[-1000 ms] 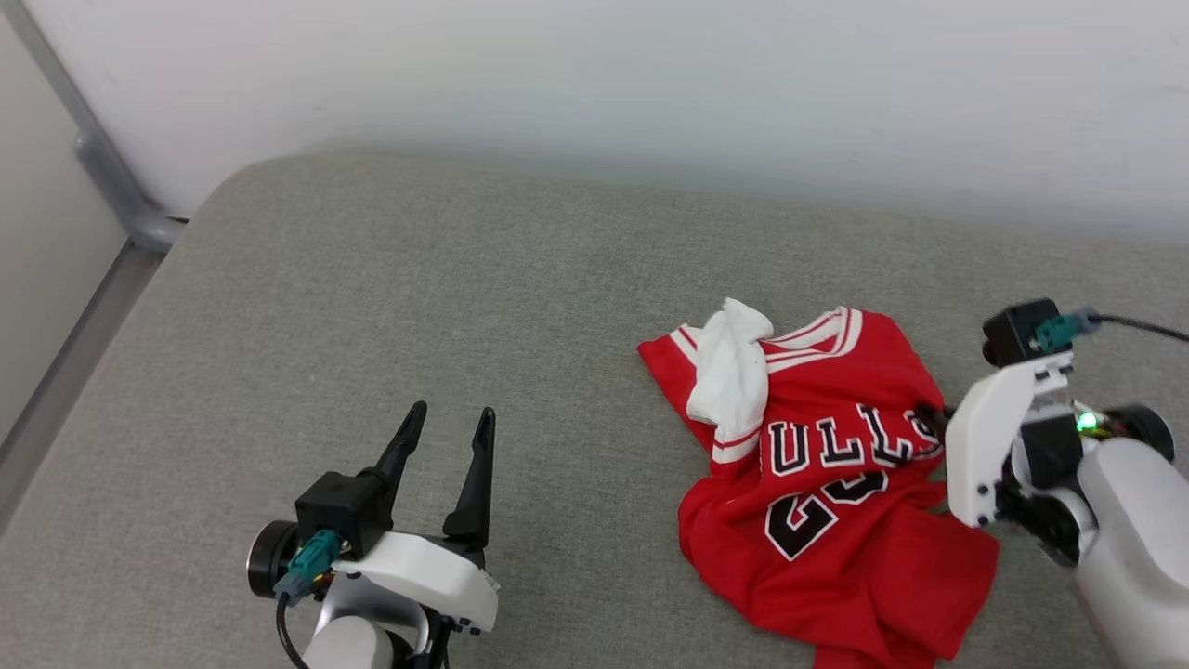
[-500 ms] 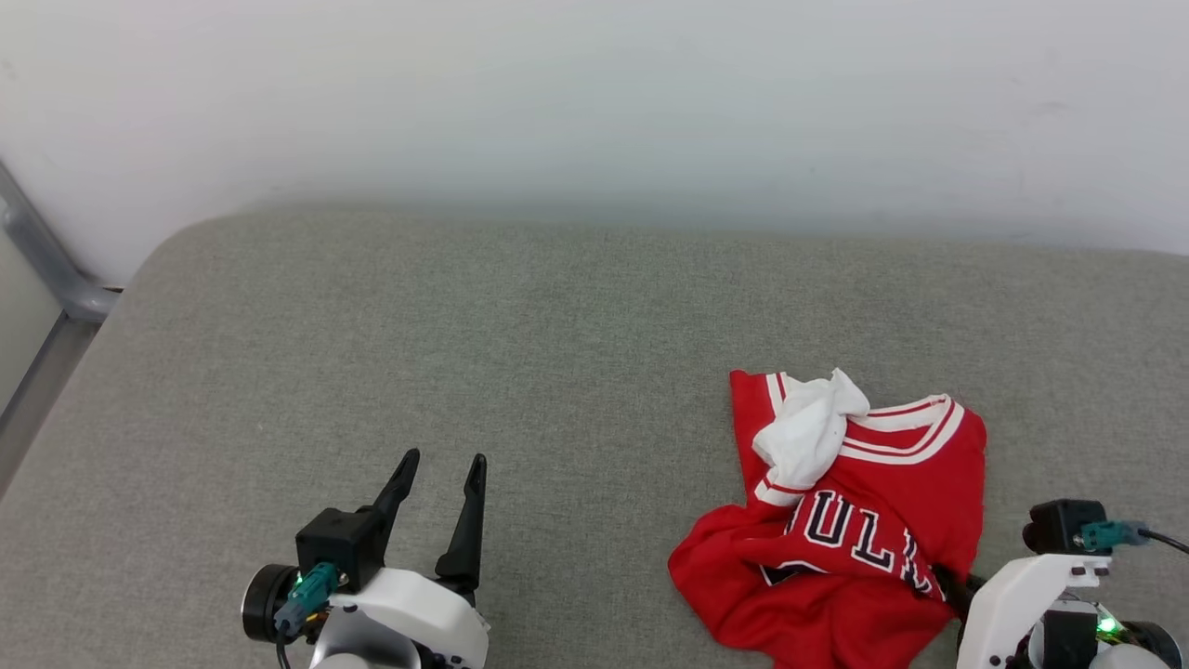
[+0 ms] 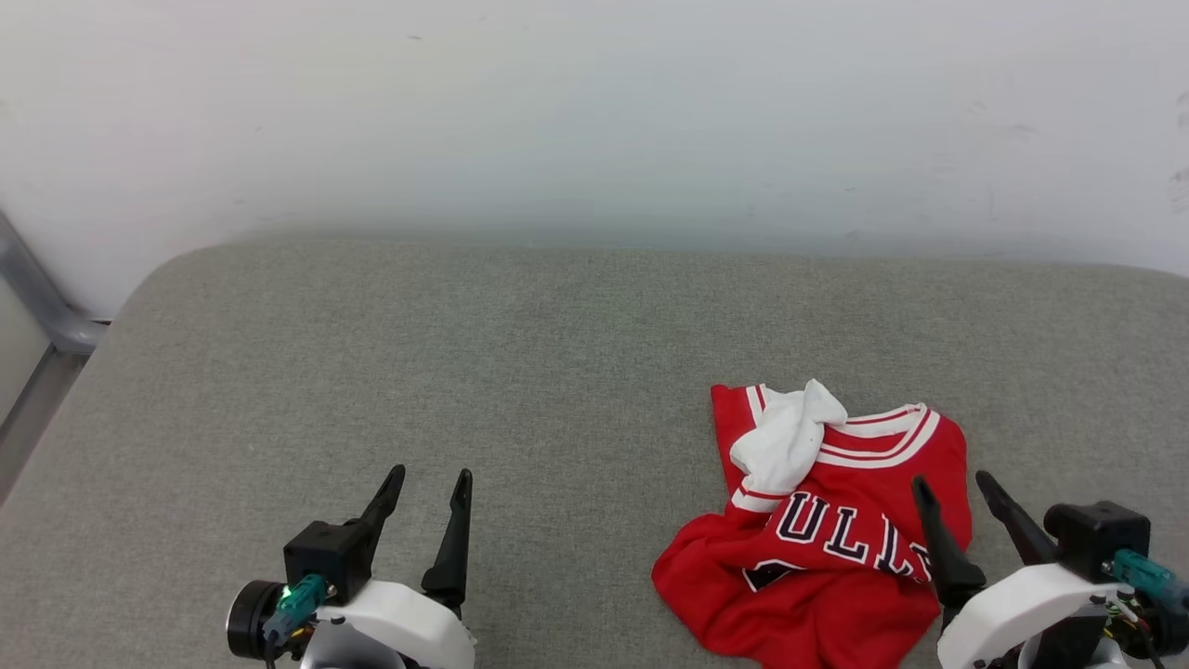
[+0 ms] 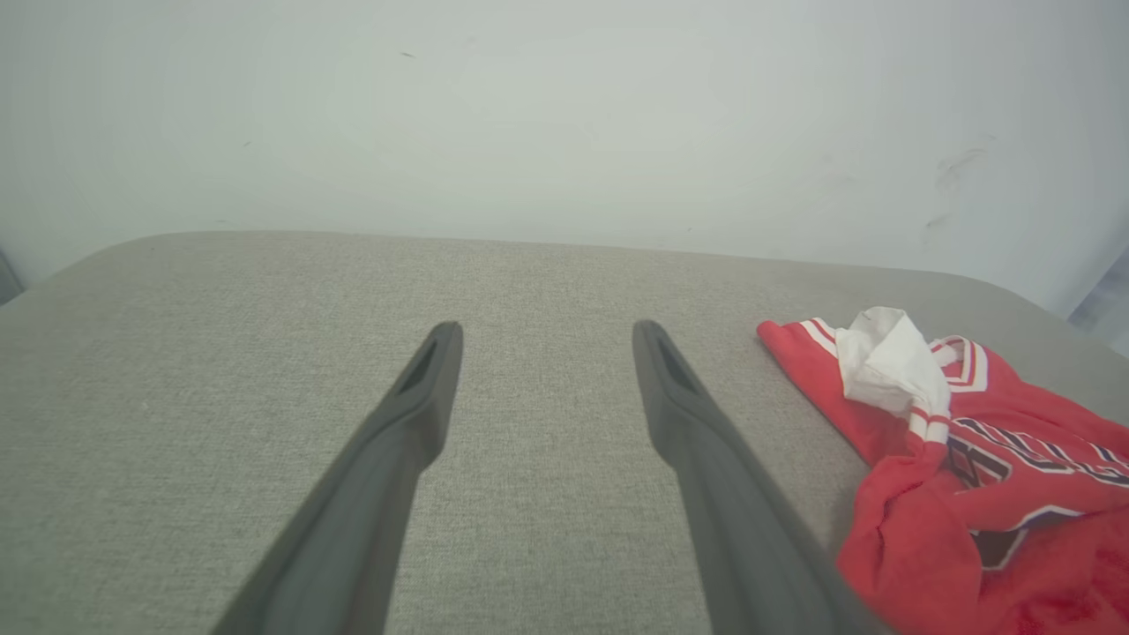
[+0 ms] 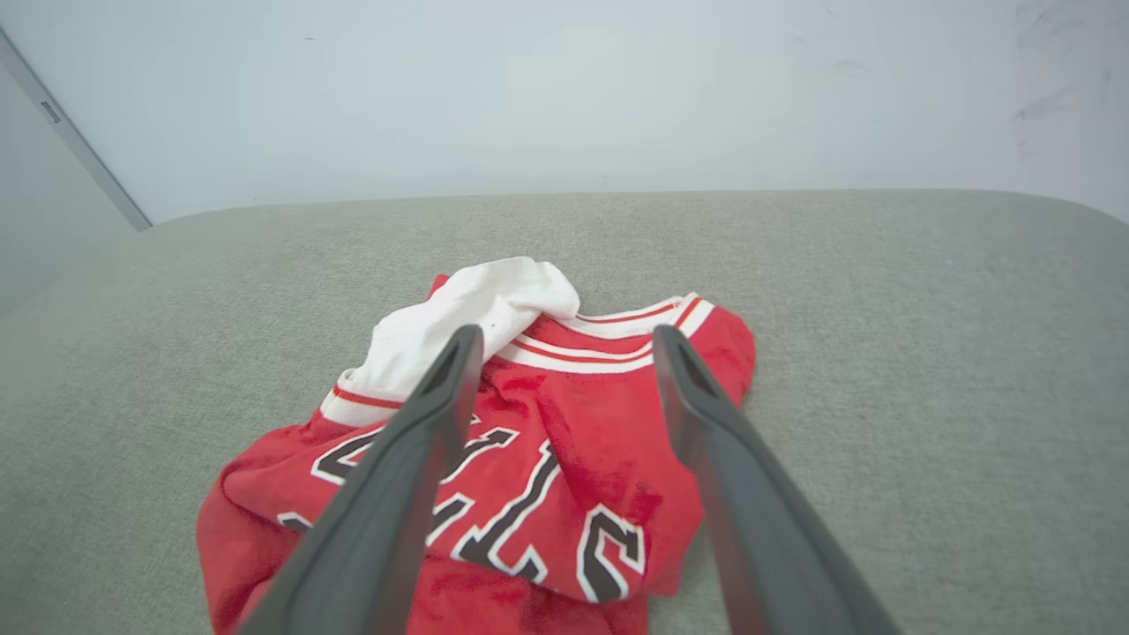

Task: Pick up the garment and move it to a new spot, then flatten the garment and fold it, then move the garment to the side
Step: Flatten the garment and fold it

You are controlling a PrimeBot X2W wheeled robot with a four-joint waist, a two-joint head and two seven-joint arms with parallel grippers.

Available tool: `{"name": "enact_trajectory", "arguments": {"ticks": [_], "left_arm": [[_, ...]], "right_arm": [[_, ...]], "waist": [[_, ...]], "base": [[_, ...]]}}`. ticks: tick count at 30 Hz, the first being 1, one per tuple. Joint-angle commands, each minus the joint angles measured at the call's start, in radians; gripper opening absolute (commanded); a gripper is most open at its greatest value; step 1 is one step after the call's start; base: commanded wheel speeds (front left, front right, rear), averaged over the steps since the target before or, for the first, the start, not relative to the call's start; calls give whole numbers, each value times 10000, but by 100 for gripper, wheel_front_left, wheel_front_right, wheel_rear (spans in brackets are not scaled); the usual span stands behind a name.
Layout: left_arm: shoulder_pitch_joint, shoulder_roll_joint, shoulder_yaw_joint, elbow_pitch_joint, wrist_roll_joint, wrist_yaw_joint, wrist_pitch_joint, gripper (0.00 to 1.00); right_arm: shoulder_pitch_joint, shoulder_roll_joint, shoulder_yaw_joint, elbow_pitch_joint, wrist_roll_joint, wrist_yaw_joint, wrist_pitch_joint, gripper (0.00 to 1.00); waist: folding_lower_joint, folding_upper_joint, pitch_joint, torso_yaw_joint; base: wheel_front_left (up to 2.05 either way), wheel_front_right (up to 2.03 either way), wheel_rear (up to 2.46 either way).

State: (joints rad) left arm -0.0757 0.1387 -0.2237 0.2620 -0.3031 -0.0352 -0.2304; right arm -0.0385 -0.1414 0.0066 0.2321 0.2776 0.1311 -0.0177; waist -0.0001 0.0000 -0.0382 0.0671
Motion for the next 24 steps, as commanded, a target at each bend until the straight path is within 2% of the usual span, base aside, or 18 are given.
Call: {"name": "enact_trajectory", "arguments": {"ticks": [1, 6, 16, 20, 24], "left_arm": [[108, 25, -6, -55, -30, 46, 23, 100], [160, 119, 2, -153, -69, 115, 102, 100], [239, 316, -74, -332, -63, 207, 357, 100], [-77, 335, -306, -327, -70, 5, 736, 100], [-805, 106, -875, -256, -146, -366, 1518, 100]], "right_arm": [[249, 78, -1, -318, -201, -7, -225, 100], [785, 313, -80, -1172, -835, -7, -510, 100], [1811, 751, -651, -2812, -1309, -5, -15, 100], [1984, 840, -779, -3242, -1340, -5, 296, 100], [2028, 887, -835, -3525, -1353, -7, 537, 100]], "waist": [[1, 0, -14, -35], [1, 0, -66, -151], [1, 0, -96, -520], [1, 0, -29, -653], [1, 0, 120, -758]], "base": [[0, 0, 0], [0, 0, 0], [0, 0, 0], [0, 0, 0], [0, 0, 0]]}}
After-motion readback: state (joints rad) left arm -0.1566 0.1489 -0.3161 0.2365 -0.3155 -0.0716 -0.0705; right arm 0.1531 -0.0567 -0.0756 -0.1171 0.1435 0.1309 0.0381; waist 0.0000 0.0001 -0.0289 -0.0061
